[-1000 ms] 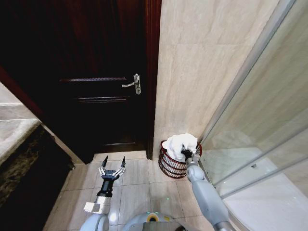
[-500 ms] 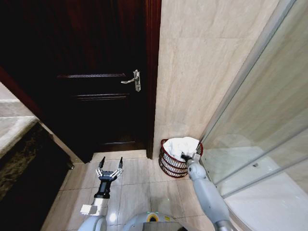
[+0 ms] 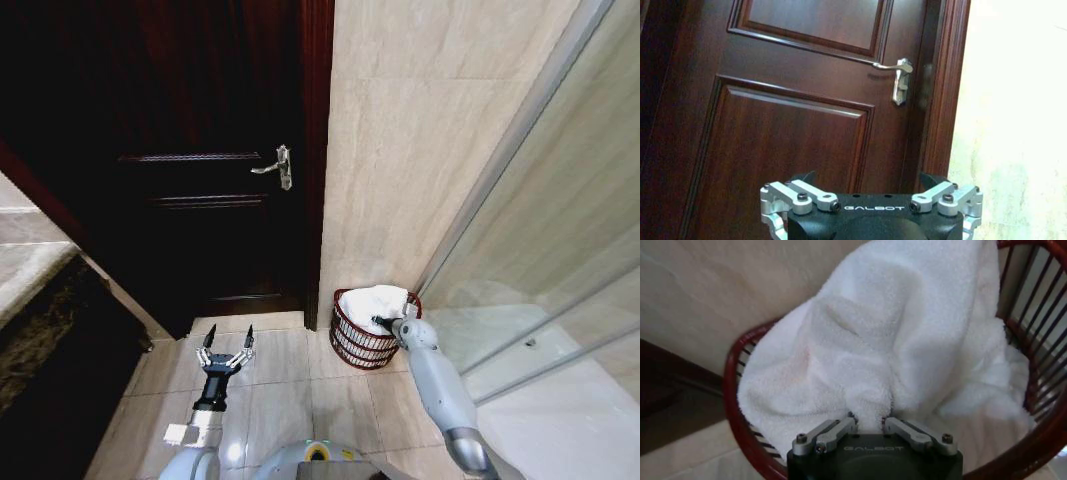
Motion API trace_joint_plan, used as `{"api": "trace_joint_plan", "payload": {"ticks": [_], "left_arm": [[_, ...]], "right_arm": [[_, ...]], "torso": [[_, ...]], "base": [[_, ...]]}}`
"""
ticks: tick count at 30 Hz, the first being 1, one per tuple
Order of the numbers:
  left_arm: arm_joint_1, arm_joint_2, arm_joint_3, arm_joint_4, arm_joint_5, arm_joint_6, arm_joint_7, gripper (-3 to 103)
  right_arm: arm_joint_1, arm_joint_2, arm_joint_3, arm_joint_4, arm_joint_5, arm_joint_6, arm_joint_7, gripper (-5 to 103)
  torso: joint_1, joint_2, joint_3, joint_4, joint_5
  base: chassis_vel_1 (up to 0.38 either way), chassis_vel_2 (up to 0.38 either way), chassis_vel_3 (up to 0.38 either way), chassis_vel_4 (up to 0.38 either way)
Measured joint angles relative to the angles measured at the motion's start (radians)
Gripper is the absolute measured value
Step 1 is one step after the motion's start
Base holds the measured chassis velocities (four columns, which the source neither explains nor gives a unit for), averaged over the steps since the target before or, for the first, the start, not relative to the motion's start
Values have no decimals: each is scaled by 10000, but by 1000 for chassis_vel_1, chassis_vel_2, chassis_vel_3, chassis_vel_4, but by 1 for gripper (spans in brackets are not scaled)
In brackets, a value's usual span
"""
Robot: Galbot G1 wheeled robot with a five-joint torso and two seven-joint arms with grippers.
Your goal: Discard the used towel into the hamper.
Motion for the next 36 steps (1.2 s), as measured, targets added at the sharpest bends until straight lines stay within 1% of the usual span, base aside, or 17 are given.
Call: {"api": "trace_joint_plan", "payload": {"ticks": [3, 7, 10, 11, 13, 14, 18, 21, 22, 23, 24, 25, 29, 30, 32, 33, 36], "left_arm": [[0, -6, -1, 1, -16, -1, -1, 100], [-29, -15, 20, 41, -20, -5, -2, 100], [-68, -1, 40, 49, -20, -5, -2, 100], [-94, 4, 44, 49, -21, -5, -6, 100], [-137, 10, 59, 49, -28, 5, -9, 100], [-137, 10, 59, 49, -28, 5, -9, 100], [-160, -17, 110, 49, -30, 12, -10, 100], [-163, -28, 128, 49, -30, 13, -9, 100], [-164, -33, 140, 49, -30, 13, -9, 100], [-164, -33, 145, 52, -30, 13, -8, 100], [-165, -33, 145, 55, -30, 13, -8, 100], [-165, -33, 145, 55, -30, 13, -8, 100], [-170, -39, 144, 87, -27, 14, -6, 100], [-170, -39, 144, 87, -27, 14, -6, 100], [-159, -70, 152, 95, -1, 14, 0, 100], [-159, -70, 152, 95, -1, 14, 0, 100], [-133, -102, 166, 98, 33, 13, 4, 100]], "right_arm": [[61, 10, -14, -328, -293, 39, -102, 7], [87, 89, -1, -731, -545, 610, -127, 7], [0, 81, 14, -578, -602, 753, -172, 7], [-125, 27, 23, -312, -638, 742, -275, 4], [-423, -113, 23, 370, -657, 716, -311, 14], [-423, -113, 23, 370, -657, 716, -311, 14], [-1014, -542, -10, 1686, -732, 662, -130, 36], [-1170, -687, -26, 2019, -715, 622, -73, 41], [-1351, -837, -54, 2387, -640, 575, 21, 47], [-1481, -945, -72, 2646, -582, 537, 92, 47], [-1578, -1024, -78, 2845, -556, 521, 124, 52], [-1578, -1024, -78, 2845, -556, 521, 124, 52], [-1892, -1456, -32, 3867, -393, 382, 144, 74], [-1892, -1456, -32, 3867, -393, 382, 144, 74], [-1652, -1551, -59, 3778, -365, 412, 58, 85], [-1652, -1551, -59, 3778, -365, 412, 58, 85], [-1134, -1542, -259, 3114, -387, 562, -45, 95]], "torso": [[4, 8, 4, 0, -2], [10, 18, 12, 0, 1], [14, 22, 16, 0, 3], [16, 24, 18, 0, 4], [17, 30, 20, -5, 1], [17, 30, 20, -5, 1], [19, 40, 24, -4, 1], [20, 41, 25, -4, 1], [22, 42, 26, -3, 0], [23, 44, 26, -3, 1], [23, 45, 27, -3, 1], [23, 45, 27, -3, 1], [24, 52, 29, -3, 0], [24, 52, 29, -3, 0], [25, 53, 30, -2, -1], [25, 53, 30, -2, -1], [27, 54, 33, 0, 1]], "base": [[0, 0, 0, 0], [0, 0, 0, 0], [0, 0, 0, 0], [0, 0, 0, 0], [0, 0, 0, 0], [0, 0, 0, 0], [0, 0, 0, 0], [0, 0, 0, 0], [0, 0, 0, 0], [0, 0, 0, 0], [0, 0, 0, 0], [0, 0, 0, 0], [0, 0, 0, 0], [0, 0, 0, 0], [0, 0, 0, 0], [0, 0, 0, 0], [0, 0, 0, 0]]}}
